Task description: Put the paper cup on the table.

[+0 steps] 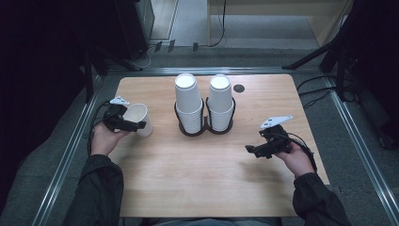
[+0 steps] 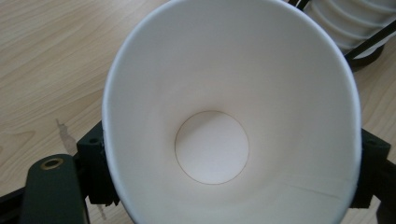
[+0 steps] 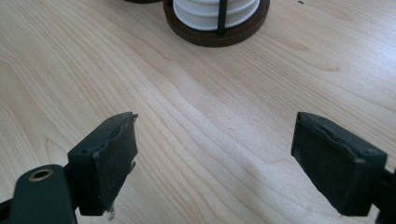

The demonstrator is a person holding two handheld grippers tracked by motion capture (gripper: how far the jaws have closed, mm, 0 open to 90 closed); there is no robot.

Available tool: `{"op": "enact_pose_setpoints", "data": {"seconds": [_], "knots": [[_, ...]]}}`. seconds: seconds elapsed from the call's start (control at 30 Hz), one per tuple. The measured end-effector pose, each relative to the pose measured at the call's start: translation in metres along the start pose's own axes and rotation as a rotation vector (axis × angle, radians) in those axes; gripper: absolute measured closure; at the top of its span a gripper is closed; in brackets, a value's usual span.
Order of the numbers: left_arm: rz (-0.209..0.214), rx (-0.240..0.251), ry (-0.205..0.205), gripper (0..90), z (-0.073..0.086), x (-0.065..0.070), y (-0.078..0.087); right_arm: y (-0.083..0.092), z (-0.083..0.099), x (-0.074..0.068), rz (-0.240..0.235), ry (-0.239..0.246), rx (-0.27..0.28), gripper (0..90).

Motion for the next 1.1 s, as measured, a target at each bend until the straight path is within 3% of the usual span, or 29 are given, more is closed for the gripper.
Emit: {"op": "enact_pose_setpoints", "data": {"seconds": [0.43,0.6,0.83,0.93,1.03,1.1], "knots": [[0.005,0.003,-0.002,13.6,-0.0001,0.0011,-0.0016,0.0035,0.0035,-0.0011,0.007,0.002,-0.004,14.7],[0.013,-0.001,0.016,12.7,0.0000,0.0009,-0.0018,0.0036,0.0031,-0.0009,0.004,0.003,-0.001,14.7],[0.024,-0.004,0.002,11.4,-0.0009,0.0053,-0.0027,0.0016,0.0041,-0.0018,0.013,0.020,-0.018,14.7],[0.040,0.005,0.000,11.0,-0.0010,0.0061,-0.0024,0.0011,0.0041,-0.0030,0.010,0.026,-0.020,14.7],[0.057,0.011,-0.038,10.3,0.0007,0.0083,-0.0009,0.0007,0.0042,-0.0035,0.008,0.026,-0.021,14.7],[0.073,0.020,-0.032,8.4,0.0004,0.0095,-0.0005,0.0005,0.0040,-0.0032,0.010,0.029,-0.022,14.7]]}}
Point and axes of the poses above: each handheld gripper's, and its own axes: y roughly backward along the jaws, z roughly out of its underside, x roughly to its right, the point moved 6 cm from there along -y, roughly forward along the jaws
